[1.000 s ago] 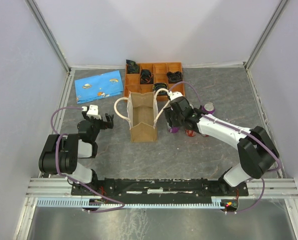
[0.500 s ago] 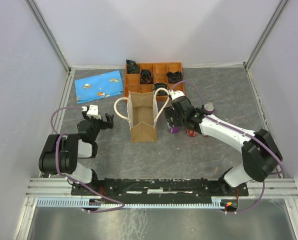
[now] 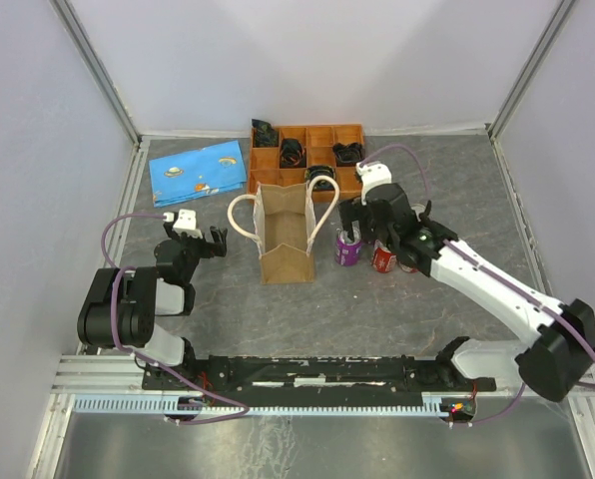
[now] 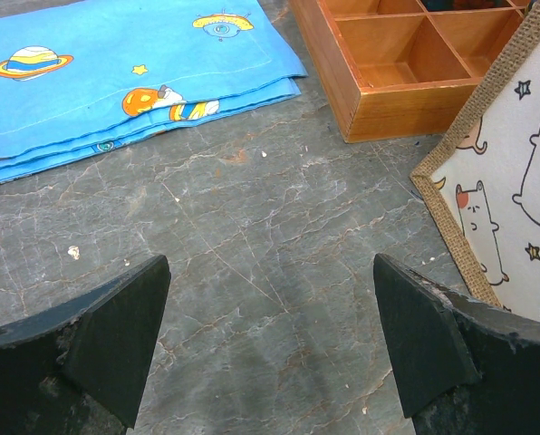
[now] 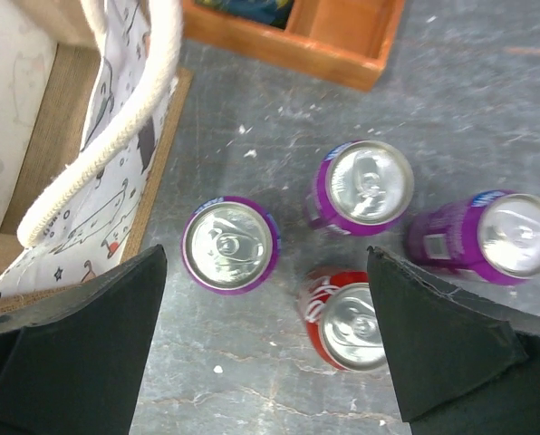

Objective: Take the beverage out of the canvas bag

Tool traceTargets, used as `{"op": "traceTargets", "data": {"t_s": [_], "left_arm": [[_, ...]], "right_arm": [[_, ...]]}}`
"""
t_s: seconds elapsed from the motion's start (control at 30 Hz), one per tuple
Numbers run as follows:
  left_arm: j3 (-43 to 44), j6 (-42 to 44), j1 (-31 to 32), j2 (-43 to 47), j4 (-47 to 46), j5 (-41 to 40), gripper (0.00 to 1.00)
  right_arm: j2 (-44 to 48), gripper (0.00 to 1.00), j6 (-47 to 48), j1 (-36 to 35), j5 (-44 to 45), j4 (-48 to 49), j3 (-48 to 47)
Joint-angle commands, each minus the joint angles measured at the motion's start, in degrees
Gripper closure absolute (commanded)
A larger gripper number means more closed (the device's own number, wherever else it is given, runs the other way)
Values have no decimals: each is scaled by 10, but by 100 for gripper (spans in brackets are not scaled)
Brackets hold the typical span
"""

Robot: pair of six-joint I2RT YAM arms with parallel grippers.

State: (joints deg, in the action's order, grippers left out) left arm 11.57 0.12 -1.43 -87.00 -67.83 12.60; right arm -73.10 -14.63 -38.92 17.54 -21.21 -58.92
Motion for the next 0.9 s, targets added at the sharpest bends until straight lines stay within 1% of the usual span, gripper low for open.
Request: {"op": "traceTargets", "data": {"t_s": [0.0,0.1,0.17,0.3,0.4,0.43,0.47,0.5,0.7,0.77,0.87], "left_arm": [[-1,28,-2,2,-32,7,1],[-1,28,-2,2,-33,7,1],[-2,28,-2,2,-32,7,1],[-1,28,-2,2,-33,8,1],[-1,27,-2,2,-32,7,1],[-1,27,-2,2,-32,7,1],[-2,27,-2,2,-32,7,1],[-2,27,-2,2,-32,7,1],[-2,28,-2,2,-32,8,1],[-1,28,-2,2,-32,8,1],[-2,28,-2,2,-32,7,1]], "right_arm": [[61,1,25,0,85,14,-18],[83,1,34,13,137,30,-3],[93,1,30,40,158,42,9],[114,1,9,125,189,59,31],[125,1,-15,211,156,70,47],[125,1,-24,256,141,73,52],[124,1,-32,279,128,73,53],[121,1,-39,327,113,74,55],[119,1,-91,545,1,113,86],[112,1,-102,587,-10,128,99],[92,1,-103,598,21,128,109]]}}
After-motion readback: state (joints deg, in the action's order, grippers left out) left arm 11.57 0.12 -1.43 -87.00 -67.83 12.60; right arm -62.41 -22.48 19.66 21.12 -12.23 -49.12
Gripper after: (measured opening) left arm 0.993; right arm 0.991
